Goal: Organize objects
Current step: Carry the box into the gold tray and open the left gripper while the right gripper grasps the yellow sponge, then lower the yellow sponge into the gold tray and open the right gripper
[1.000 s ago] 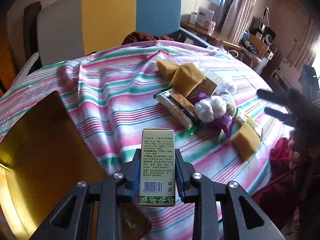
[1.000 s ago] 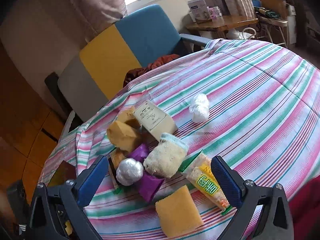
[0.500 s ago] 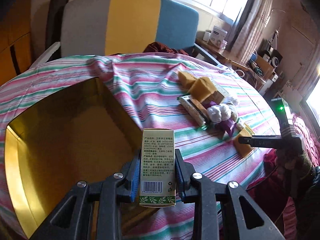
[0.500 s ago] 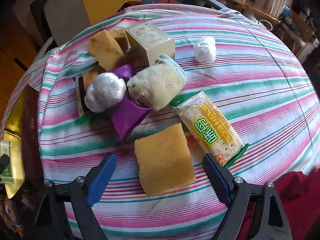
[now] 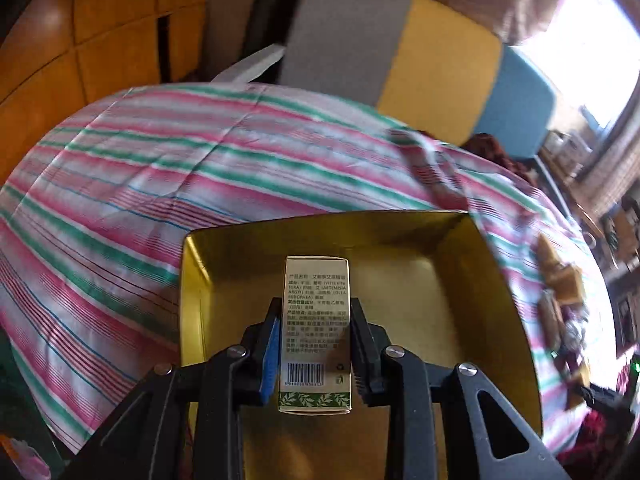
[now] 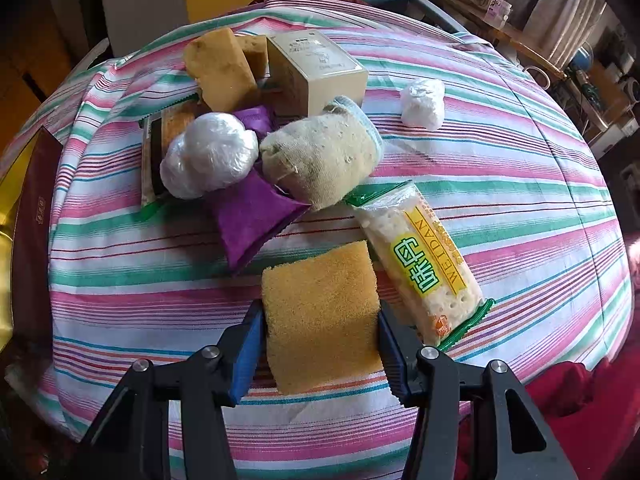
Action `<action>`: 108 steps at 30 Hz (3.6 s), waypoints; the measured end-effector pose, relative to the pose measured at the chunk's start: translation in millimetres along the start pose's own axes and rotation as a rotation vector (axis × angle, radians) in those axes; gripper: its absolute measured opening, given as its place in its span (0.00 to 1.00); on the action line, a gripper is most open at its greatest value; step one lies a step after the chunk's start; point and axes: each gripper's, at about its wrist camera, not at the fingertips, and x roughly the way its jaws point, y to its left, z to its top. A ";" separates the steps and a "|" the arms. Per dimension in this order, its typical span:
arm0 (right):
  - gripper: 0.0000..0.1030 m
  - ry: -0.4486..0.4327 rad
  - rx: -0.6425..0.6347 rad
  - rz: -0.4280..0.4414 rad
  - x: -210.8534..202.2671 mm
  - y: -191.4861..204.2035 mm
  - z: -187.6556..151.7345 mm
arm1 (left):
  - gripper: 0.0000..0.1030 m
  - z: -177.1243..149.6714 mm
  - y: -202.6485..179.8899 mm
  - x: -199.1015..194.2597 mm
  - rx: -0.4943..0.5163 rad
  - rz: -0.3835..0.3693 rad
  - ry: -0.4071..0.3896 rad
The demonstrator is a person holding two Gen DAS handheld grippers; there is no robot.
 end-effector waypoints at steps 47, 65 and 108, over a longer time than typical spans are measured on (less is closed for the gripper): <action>0.50 -0.252 -0.343 0.232 -106.6 182.2 0.1 | 0.40 -108.4 15.6 -101.1 -0.052 0.082 -0.178; 0.51 -0.190 -0.568 0.381 -86.5 318.6 -7.4 | 0.40 -114.1 28.3 -105.9 -0.073 0.092 -0.183; 0.89 -0.103 -0.621 0.553 -51.5 467.3 5.4 | 0.40 -109.4 77.3 -106.0 -0.181 0.154 -0.185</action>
